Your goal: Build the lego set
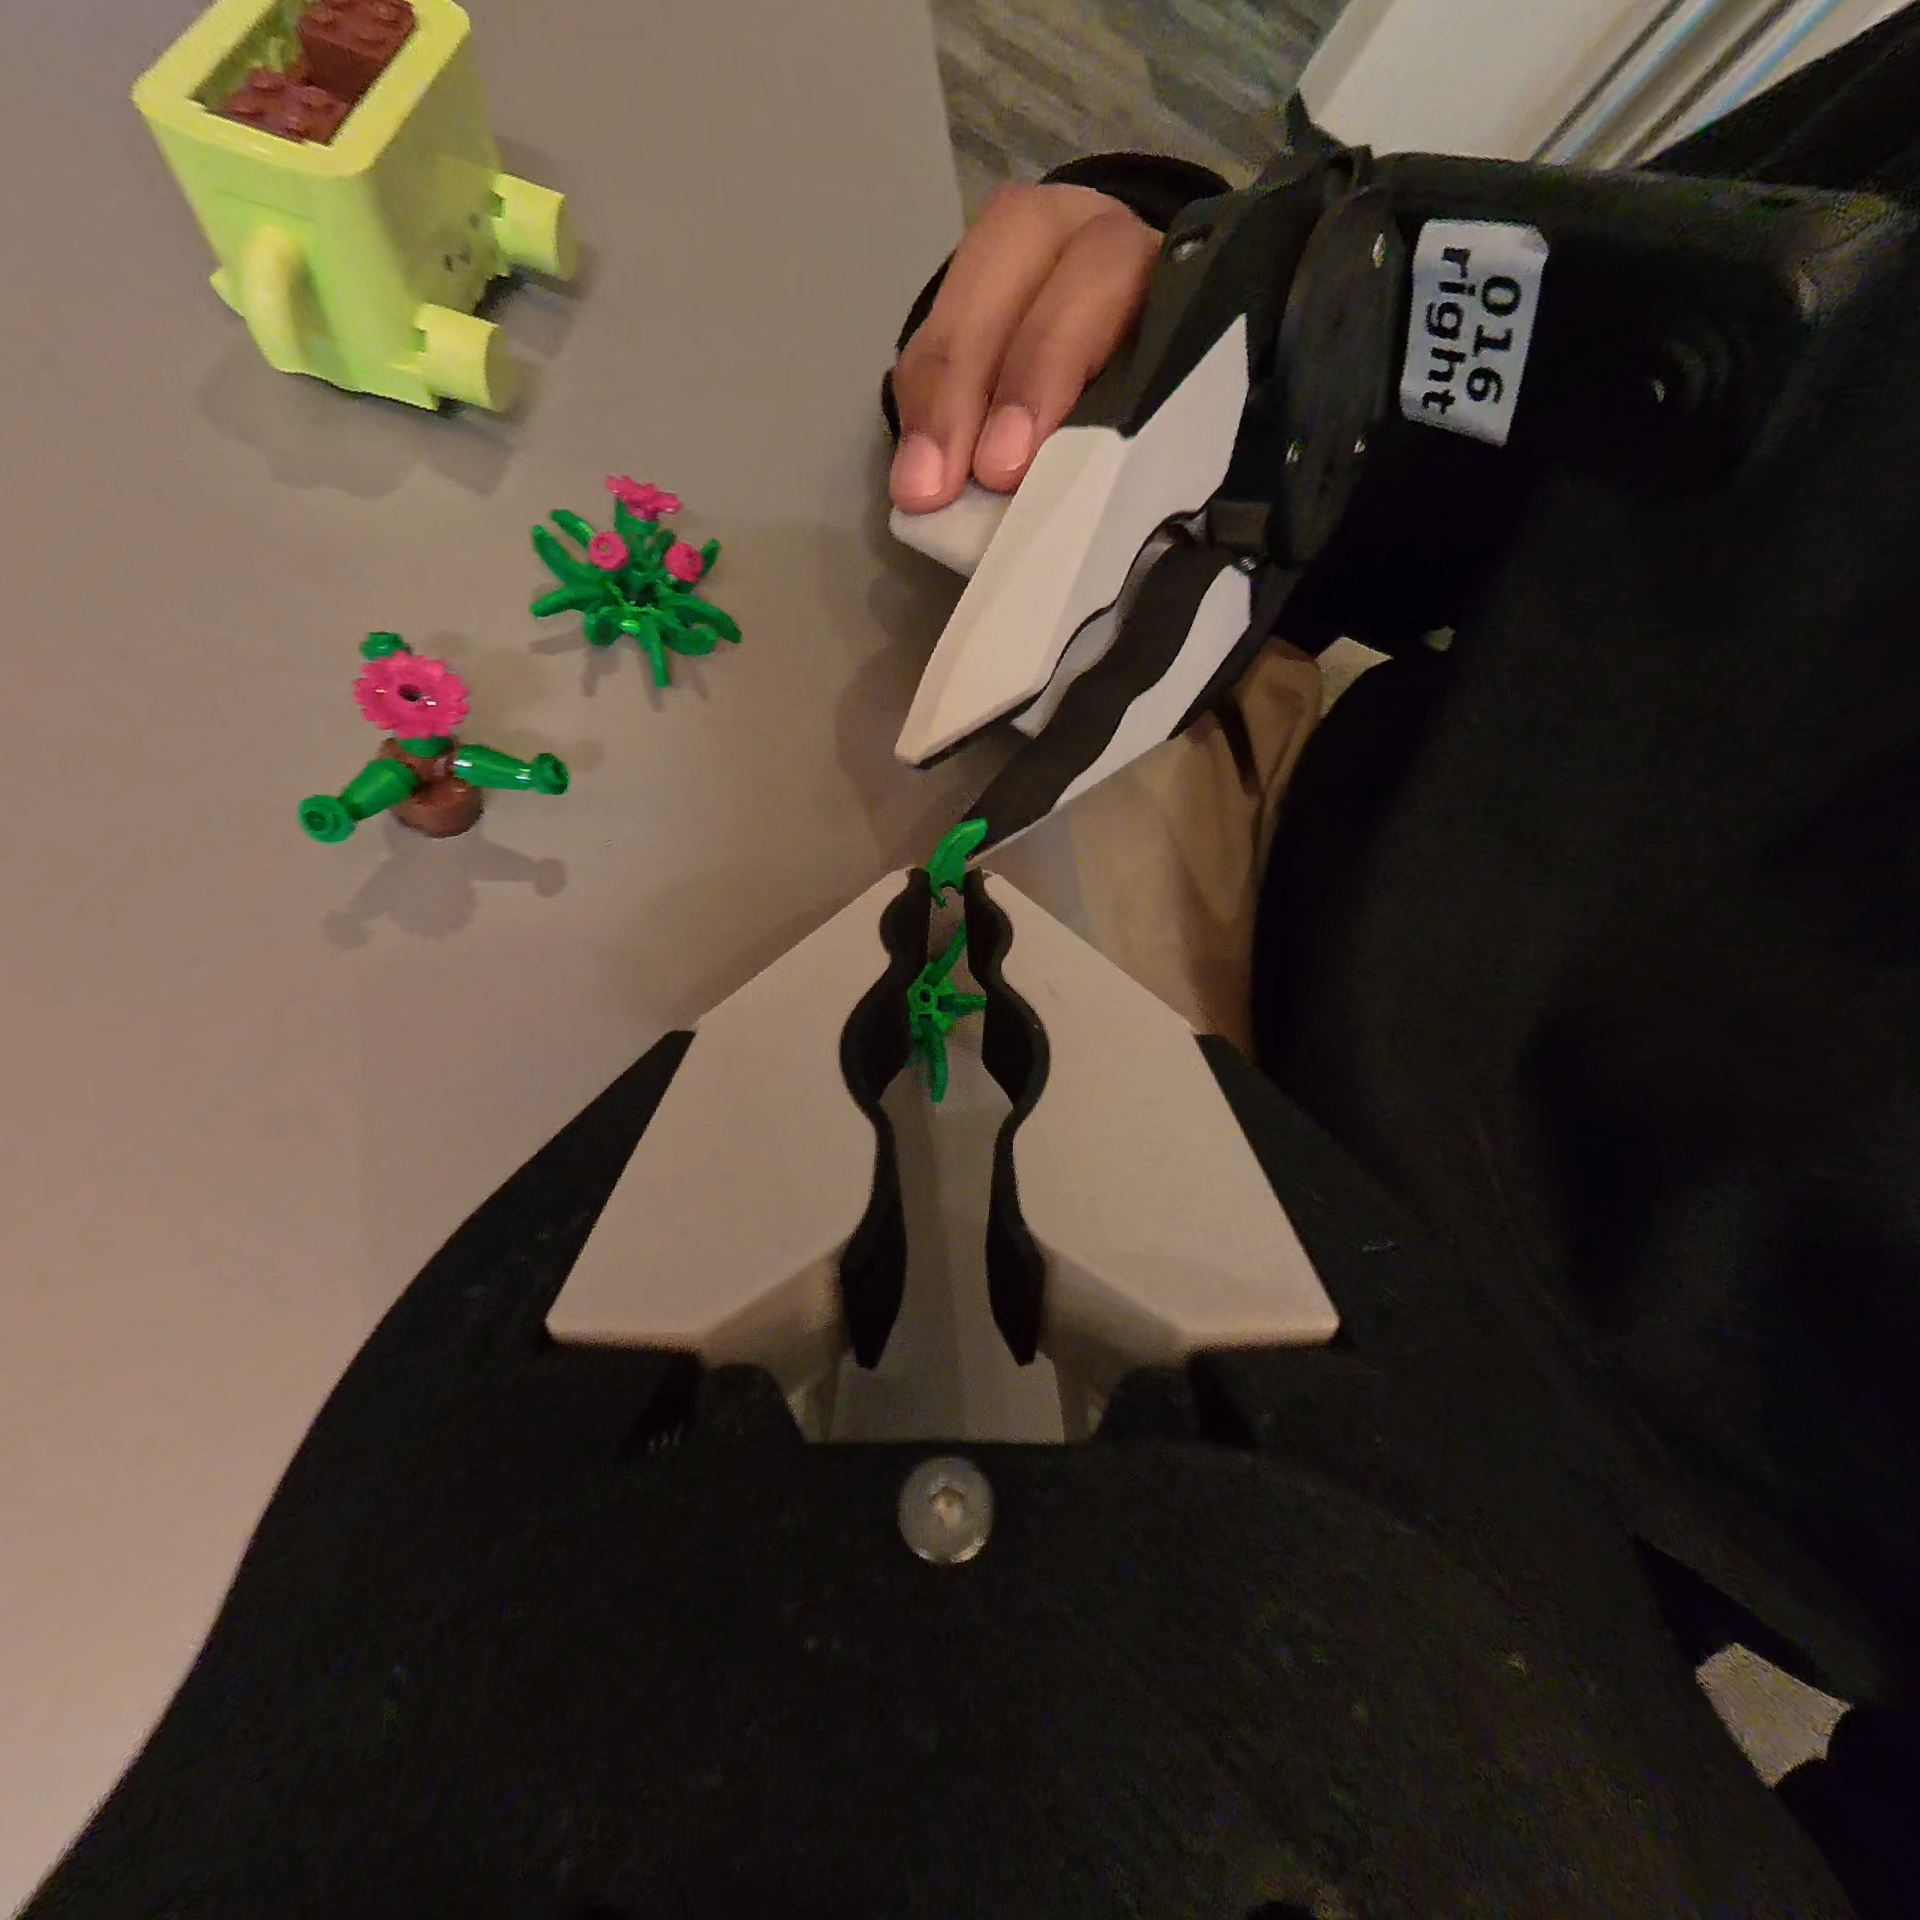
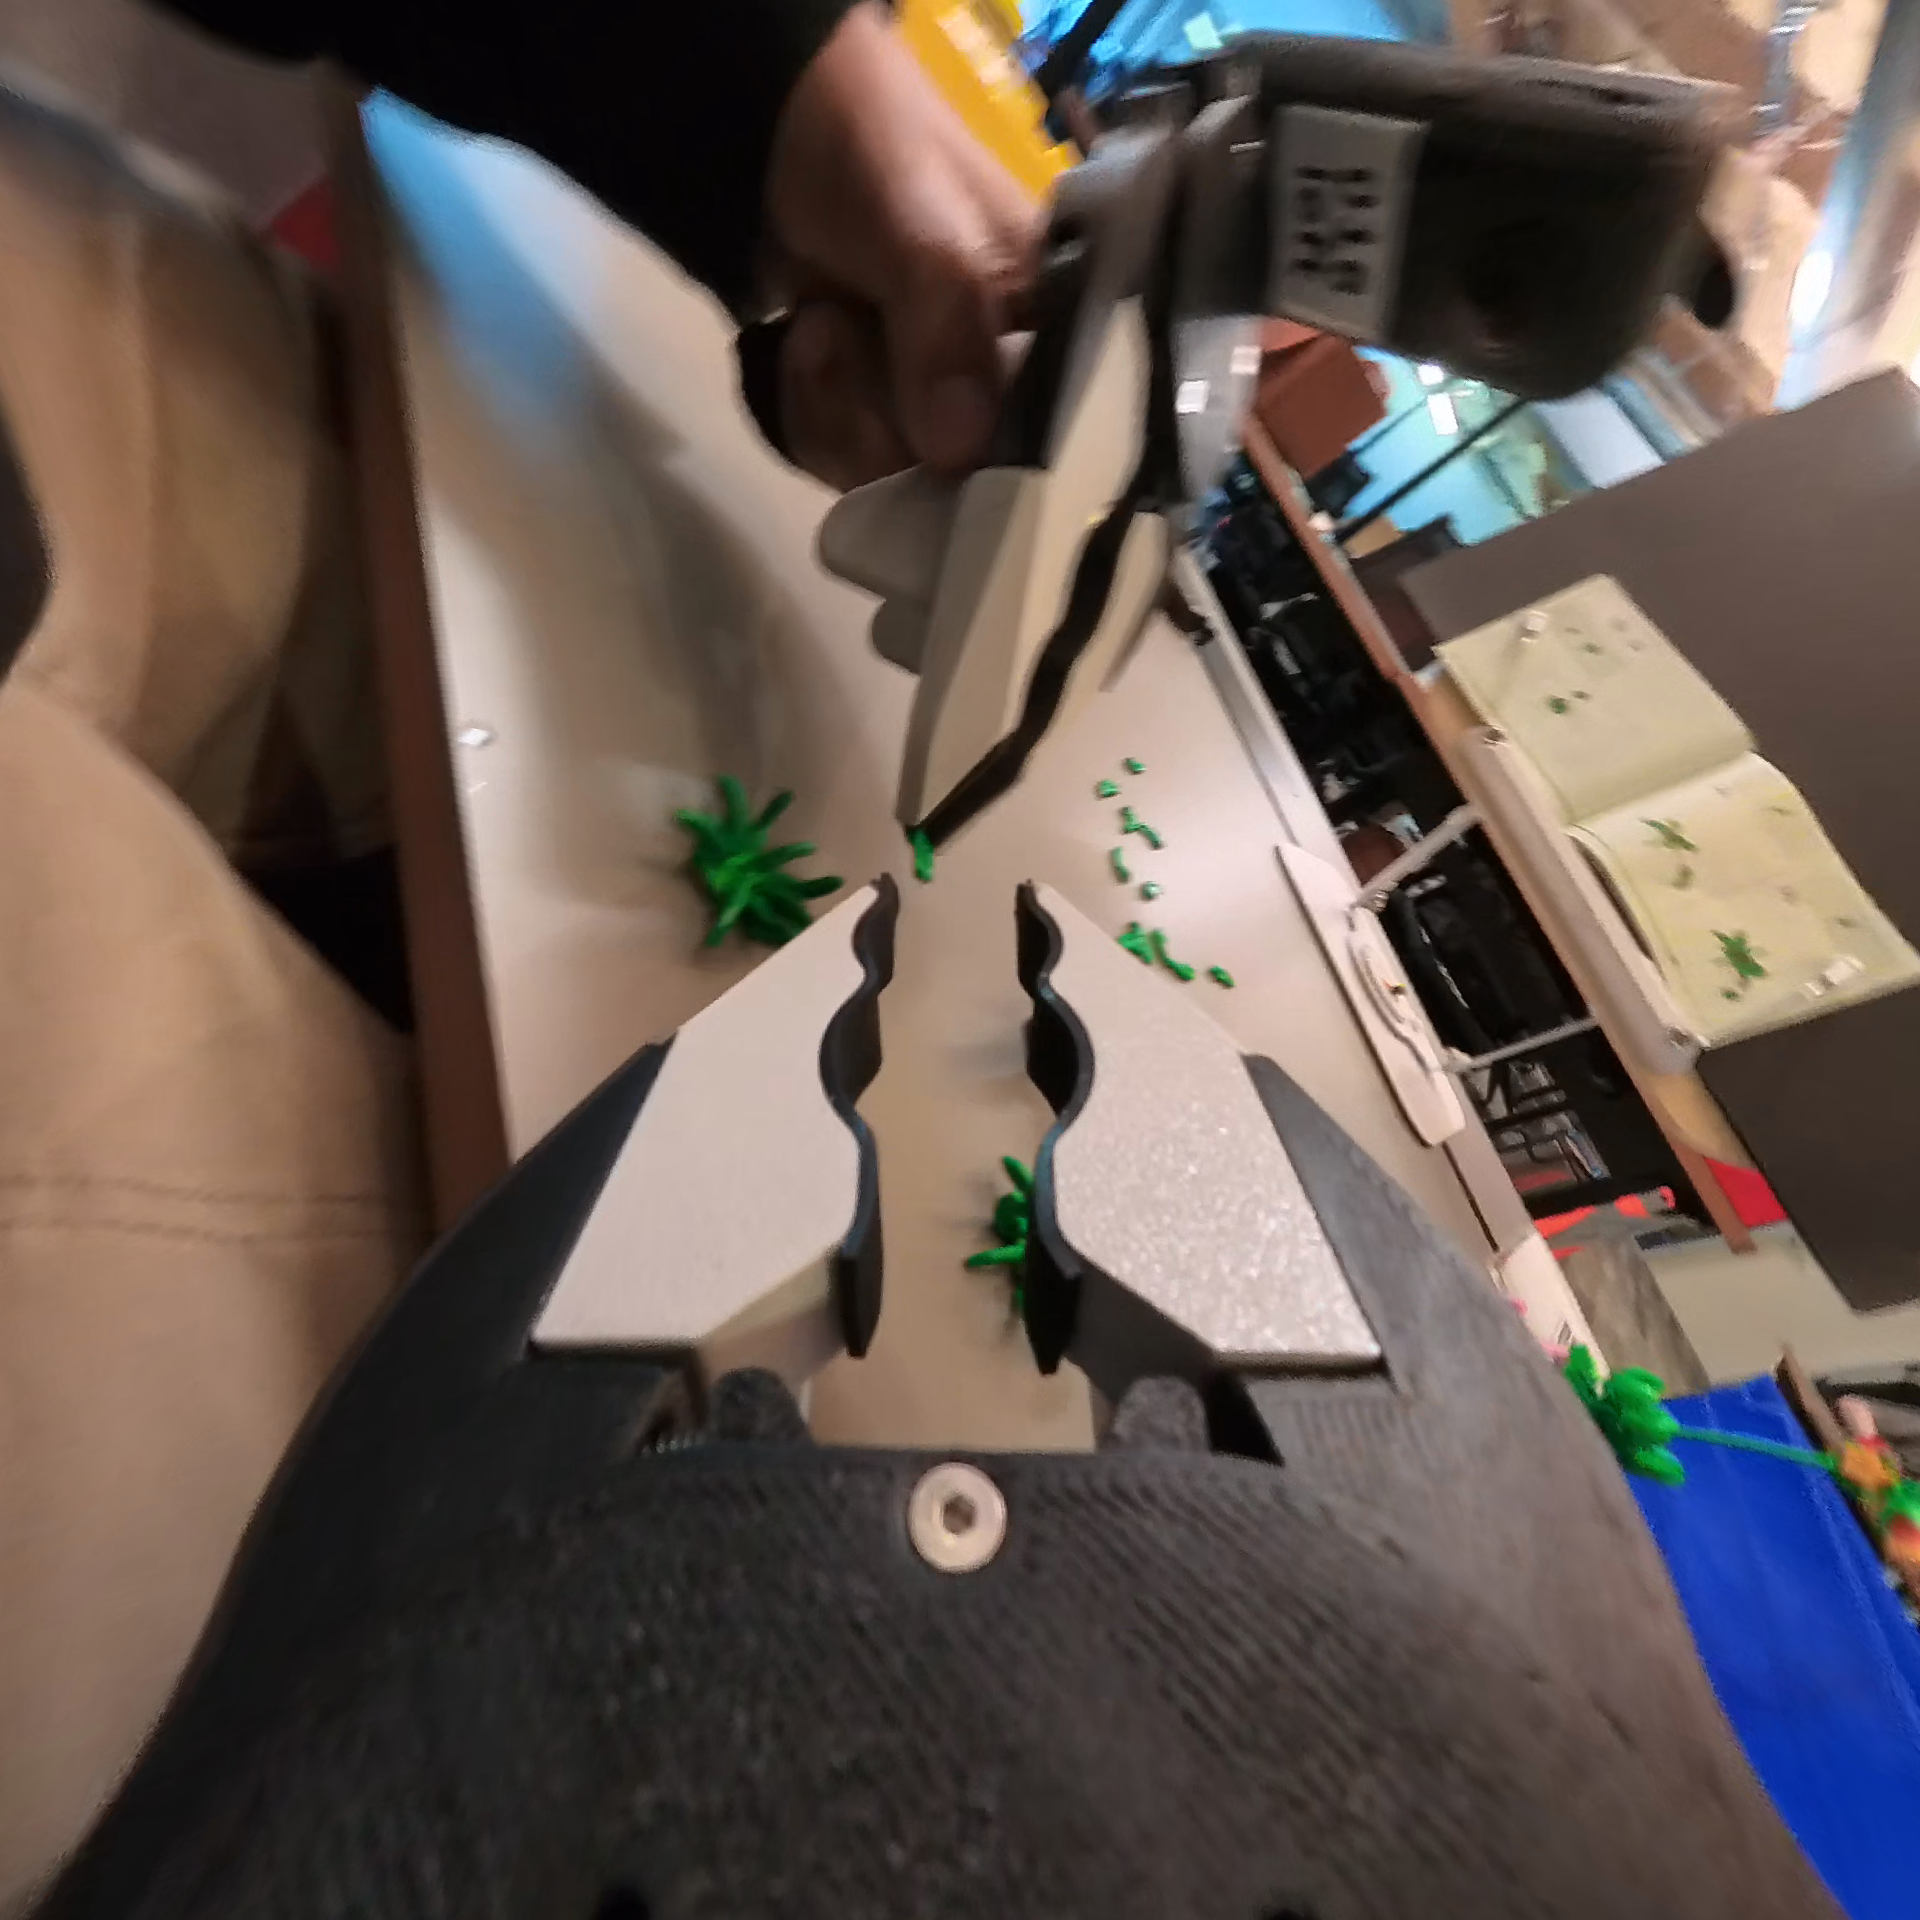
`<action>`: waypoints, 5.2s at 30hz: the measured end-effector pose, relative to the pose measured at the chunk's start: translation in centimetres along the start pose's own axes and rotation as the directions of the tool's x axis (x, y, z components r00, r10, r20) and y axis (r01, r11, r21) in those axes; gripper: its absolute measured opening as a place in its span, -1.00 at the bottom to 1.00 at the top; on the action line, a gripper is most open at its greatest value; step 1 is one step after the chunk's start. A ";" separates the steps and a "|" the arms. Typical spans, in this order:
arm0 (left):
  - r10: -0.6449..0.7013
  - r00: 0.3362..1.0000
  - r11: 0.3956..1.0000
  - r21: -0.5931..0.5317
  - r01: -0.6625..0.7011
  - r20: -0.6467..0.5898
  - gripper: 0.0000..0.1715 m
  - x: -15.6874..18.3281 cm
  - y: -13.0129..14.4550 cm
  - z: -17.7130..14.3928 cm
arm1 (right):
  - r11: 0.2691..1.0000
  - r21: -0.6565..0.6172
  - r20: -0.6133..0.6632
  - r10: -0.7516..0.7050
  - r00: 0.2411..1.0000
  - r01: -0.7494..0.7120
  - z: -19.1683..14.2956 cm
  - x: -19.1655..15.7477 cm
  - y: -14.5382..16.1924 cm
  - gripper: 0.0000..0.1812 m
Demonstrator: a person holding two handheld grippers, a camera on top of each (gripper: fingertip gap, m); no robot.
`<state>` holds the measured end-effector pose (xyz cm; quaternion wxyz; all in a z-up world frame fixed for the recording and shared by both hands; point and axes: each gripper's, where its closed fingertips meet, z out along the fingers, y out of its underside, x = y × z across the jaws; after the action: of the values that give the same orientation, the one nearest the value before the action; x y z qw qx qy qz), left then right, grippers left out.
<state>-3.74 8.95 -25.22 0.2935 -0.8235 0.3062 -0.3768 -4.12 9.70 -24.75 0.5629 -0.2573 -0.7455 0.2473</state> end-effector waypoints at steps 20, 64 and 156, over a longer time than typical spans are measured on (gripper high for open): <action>0.013 0.997 1.000 0.014 -0.014 0.075 -0.56 0.0 1.2 -0.1 | 0.975 -0.066 0.068 0.215 0.974 -0.210 -0.5 0.1 0.2 -0.99; 0.254 0.870 0.959 -0.229 -0.169 0.422 -0.64 0.7 4.4 2.0 | 0.560 -0.526 0.035 0.766 0.642 -0.640 0.2 -4.6 1.8 -1.00; 0.126 0.843 0.991 -0.028 -0.131 0.523 -0.65 0.3 3.2 0.1 | 0.652 -0.441 0.117 0.723 0.681 -0.616 0.9 -4.5 1.7 -1.00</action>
<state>-4.38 6.70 -27.40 0.3941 -0.8712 0.2674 -0.1192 -3.78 7.95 -29.28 0.2586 -0.5785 -0.6998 0.3298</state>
